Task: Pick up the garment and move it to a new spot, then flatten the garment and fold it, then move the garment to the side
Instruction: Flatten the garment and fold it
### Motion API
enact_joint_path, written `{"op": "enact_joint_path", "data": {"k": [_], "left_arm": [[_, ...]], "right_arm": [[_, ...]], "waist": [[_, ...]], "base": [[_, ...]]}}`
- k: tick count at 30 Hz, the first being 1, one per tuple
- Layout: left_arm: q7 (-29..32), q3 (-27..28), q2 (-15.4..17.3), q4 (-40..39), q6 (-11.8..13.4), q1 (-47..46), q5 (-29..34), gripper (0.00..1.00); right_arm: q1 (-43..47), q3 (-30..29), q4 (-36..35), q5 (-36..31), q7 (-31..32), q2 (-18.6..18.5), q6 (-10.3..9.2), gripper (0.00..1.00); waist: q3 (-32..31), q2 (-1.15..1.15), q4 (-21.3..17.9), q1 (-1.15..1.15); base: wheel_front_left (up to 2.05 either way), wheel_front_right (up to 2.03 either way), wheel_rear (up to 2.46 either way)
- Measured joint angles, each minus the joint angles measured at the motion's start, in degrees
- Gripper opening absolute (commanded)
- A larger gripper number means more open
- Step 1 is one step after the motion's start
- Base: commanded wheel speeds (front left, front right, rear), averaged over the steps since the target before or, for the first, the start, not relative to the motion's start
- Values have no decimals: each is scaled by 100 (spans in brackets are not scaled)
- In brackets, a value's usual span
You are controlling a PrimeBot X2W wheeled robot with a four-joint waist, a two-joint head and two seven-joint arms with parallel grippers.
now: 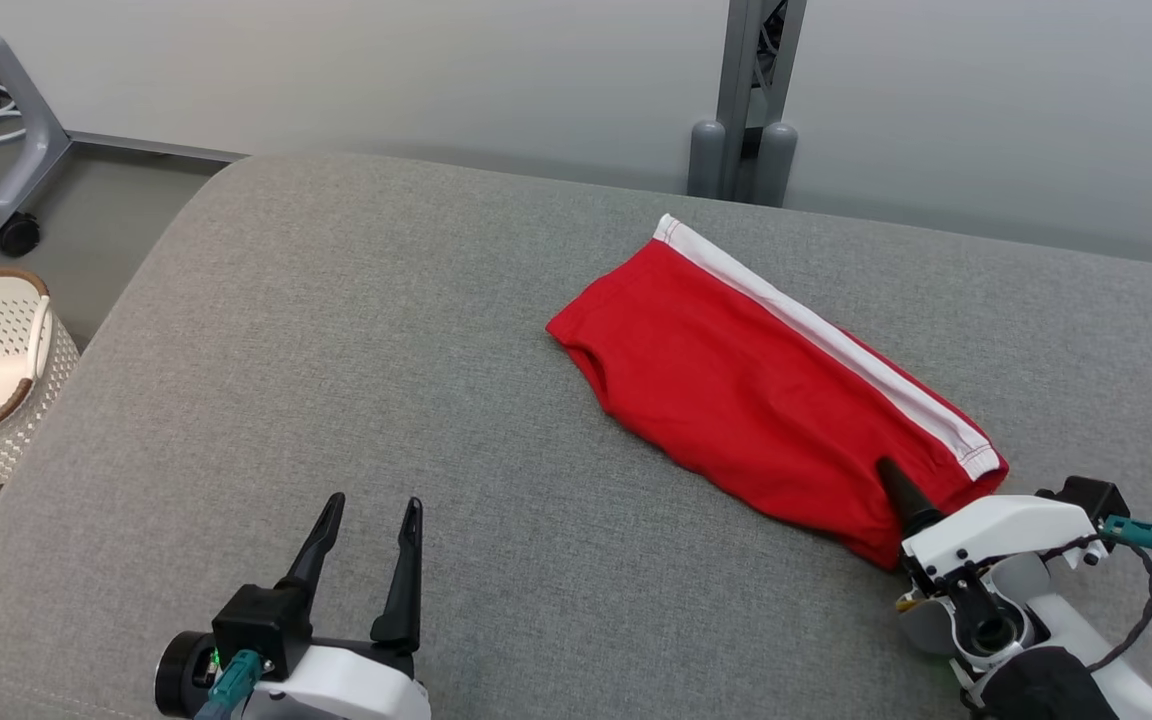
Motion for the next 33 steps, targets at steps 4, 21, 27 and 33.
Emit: {"op": "enact_joint_path", "data": {"k": [4, 21, 27, 33], "left_arm": [[0, -21, -1, -5, 21, -34, -41, 100], [0, -31, 0, 55, 45, -34, -92, 100], [0, -110, 0, 53, 46, -33, -131, 100], [0, -235, -1, 64, 49, -88, -203, 100]], "right_arm": [[-107, 159, -19, 91, 38, -3, 0, 0], [14, 722, -37, -130, 127, -441, 8, 0], [-333, 1105, 118, -535, 366, -1016, 8, 0], [-859, 1688, 210, -1159, 523, -1605, 8, 0]], "waist": [[38, 0, 5, 0], [-179, 0, -244, 0], [-115, 0, -188, 0], [65, 0, -24, 0]], "base": [[0, 0, 0], [0, 0, 0], [0, 0, 0], [0, 0, 0]]}}
